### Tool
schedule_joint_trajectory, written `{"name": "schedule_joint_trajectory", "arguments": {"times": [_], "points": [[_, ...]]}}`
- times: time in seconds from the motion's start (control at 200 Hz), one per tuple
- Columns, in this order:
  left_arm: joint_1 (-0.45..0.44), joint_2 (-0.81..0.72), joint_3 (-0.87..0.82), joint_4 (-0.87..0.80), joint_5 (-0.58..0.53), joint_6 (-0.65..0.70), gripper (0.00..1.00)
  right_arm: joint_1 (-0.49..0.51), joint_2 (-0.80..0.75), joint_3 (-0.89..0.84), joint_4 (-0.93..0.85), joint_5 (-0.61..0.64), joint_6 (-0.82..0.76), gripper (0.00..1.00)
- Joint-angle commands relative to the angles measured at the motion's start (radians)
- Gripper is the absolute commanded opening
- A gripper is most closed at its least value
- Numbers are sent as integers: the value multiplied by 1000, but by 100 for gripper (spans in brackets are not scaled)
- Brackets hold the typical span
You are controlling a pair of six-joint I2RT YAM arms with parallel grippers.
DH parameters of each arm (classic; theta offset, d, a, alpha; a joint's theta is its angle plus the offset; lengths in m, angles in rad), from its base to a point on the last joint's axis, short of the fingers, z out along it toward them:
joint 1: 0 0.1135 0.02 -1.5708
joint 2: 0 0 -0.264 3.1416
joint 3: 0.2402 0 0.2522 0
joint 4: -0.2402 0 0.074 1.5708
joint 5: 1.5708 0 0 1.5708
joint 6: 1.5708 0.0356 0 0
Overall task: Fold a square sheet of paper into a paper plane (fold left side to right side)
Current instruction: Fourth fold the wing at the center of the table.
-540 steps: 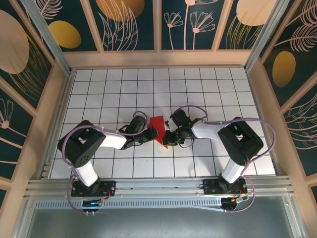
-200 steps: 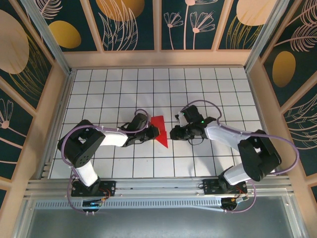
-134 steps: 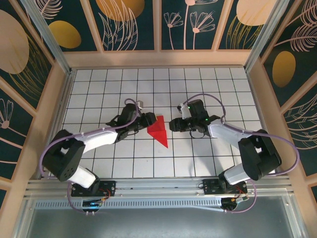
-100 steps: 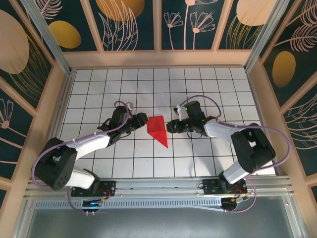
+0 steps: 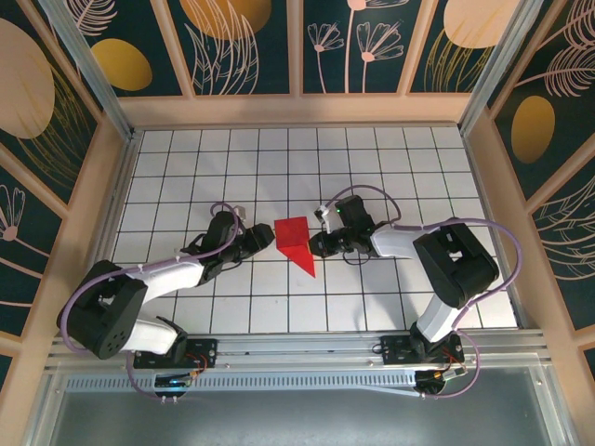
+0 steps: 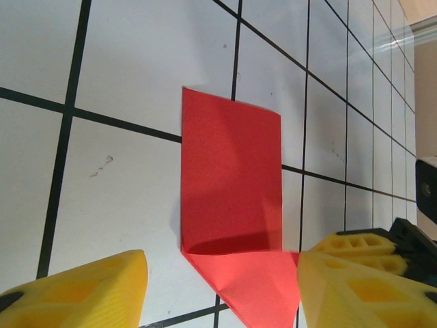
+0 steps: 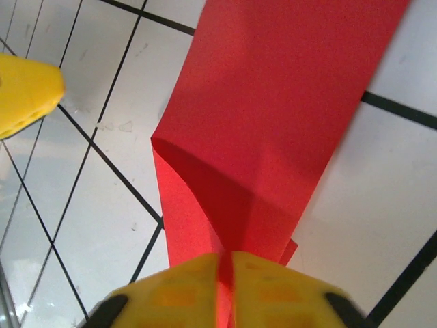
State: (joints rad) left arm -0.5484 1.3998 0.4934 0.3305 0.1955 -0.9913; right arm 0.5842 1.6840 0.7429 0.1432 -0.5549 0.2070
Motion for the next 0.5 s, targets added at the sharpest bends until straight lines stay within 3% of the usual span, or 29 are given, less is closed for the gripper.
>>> {"name": "schedule_joint_trajectory", "arguments": {"times": [0.0,0.495], "points": [[11,38,14,62,47,-25,61,1,-44,-10,11,-1,-5,0],[33,183,86,175,168,-57,62,-25,-171,-68,46,-21,28,0]]}}
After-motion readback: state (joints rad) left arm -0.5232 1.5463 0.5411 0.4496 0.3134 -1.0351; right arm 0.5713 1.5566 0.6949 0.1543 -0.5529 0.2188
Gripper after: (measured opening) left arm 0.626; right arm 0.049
